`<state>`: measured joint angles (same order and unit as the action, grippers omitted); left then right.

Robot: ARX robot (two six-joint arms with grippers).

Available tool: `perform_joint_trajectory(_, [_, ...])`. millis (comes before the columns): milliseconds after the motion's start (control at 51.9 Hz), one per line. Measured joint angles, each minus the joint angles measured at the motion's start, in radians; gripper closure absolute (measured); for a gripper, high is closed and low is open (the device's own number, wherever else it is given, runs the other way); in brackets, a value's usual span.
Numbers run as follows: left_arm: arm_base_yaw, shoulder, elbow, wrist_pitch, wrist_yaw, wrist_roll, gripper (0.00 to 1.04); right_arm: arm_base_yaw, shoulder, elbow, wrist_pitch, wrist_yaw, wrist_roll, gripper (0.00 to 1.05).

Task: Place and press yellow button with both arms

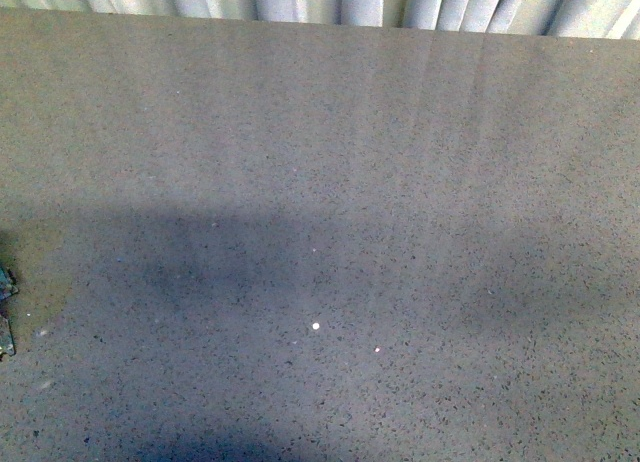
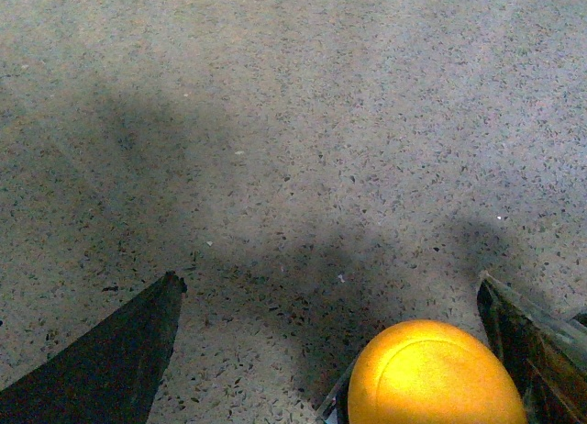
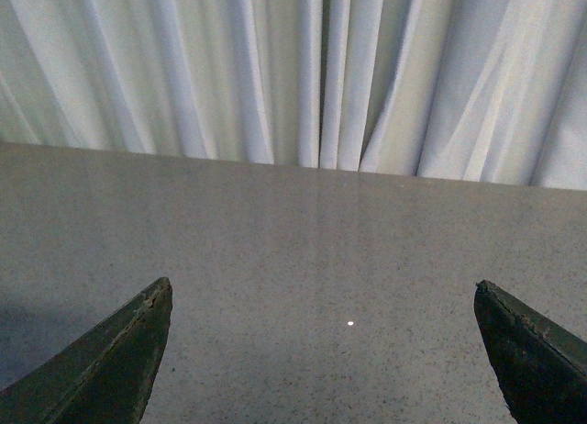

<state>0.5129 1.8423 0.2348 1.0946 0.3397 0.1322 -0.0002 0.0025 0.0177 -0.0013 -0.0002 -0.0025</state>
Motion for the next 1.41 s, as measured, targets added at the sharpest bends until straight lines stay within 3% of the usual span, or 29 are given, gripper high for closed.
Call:
perform_joint_trajectory(135, [0.0, 0.004, 0.0, 0.003, 0.001, 0.003, 0.1, 0.0, 0.0, 0.0, 0.0, 0.0, 0.0, 0.09])
perform_joint_trajectory(250, [0.0, 0.005, 0.0, 0.005, 0.001, 0.006, 0.18, 0.0, 0.0, 0.0, 0.0, 0.0, 0.0, 0.09])
perform_joint_trajectory(636, [-0.012, 0.012, -0.005, 0.018, 0.001, 0.015, 0.7, 0.0, 0.0, 0.0, 0.0, 0.0, 0.0, 0.09])
perform_joint_trajectory(982, [-0.014, -0.003, -0.01, 0.019, -0.002, 0.027, 0.72, 0.0, 0.0, 0.0, 0.0, 0.0, 0.0, 0.09])
perform_joint_trajectory(1213, [-0.013, -0.19, 0.027, -0.097, -0.042, 0.058, 0.72, 0.0, 0.0, 0.0, 0.0, 0.0, 0.0, 0.09])
perform_joint_trajectory(1406, [-0.115, -0.319, 0.115, -0.171, -0.113, 0.063, 0.72, 0.0, 0.0, 0.0, 0.0, 0.0, 0.0, 0.09])
